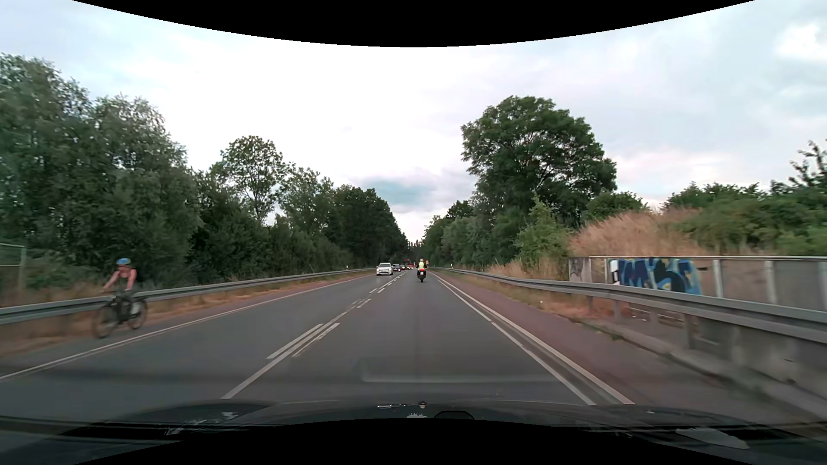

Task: Follow the waypoints while adhering to traffic rules and regulations

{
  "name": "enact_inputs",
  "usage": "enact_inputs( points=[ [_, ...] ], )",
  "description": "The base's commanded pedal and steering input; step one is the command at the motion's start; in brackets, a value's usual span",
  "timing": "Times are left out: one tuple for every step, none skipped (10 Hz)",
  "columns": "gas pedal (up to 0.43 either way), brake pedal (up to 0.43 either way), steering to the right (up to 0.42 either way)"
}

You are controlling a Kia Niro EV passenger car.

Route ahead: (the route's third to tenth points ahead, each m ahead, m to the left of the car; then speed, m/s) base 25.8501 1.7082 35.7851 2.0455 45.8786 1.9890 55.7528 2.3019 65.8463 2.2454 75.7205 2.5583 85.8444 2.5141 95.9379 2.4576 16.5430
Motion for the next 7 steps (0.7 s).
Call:
enact_inputs(
  points=[
    [0.157, 0.0, -0.001],
    [0.157, 0.0, 0.0],
    [0.169, 0.0, -0.001],
    [0.169, 0.0, -0.001],
    [0.177, 0.0, -0.001],
    [0.177, 0.0, -0.001],
    [0.177, 0.0, -0.001]
  ],
)
